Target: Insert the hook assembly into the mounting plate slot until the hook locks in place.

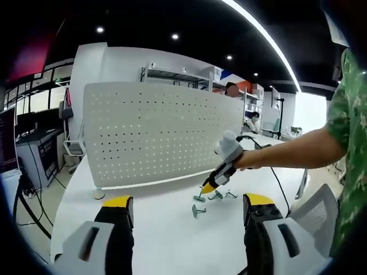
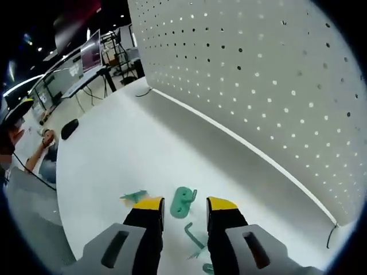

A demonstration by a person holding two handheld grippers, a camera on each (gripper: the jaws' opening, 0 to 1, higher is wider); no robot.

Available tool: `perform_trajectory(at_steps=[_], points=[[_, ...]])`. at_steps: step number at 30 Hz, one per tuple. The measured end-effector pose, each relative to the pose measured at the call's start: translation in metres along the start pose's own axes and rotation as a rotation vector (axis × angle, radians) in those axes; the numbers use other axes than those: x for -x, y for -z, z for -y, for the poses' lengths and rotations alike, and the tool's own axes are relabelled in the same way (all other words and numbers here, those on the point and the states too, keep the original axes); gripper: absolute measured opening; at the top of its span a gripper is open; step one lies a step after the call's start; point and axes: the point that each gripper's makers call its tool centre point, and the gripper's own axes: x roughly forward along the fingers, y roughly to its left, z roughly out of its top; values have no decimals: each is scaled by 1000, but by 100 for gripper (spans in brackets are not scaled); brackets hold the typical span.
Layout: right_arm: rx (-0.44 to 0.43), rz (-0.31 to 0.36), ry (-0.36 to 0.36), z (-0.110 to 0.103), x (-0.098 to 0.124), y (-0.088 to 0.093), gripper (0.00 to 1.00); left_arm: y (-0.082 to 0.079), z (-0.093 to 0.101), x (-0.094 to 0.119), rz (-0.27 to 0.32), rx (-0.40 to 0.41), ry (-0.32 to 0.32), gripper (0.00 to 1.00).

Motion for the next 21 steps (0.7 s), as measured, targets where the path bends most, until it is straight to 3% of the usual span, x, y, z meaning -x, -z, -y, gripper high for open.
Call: perform_trajectory(at_steps=[21], points=[[5,-92,-50,1,-17,6,16,6,3,-3,-11,16,-1,79]])
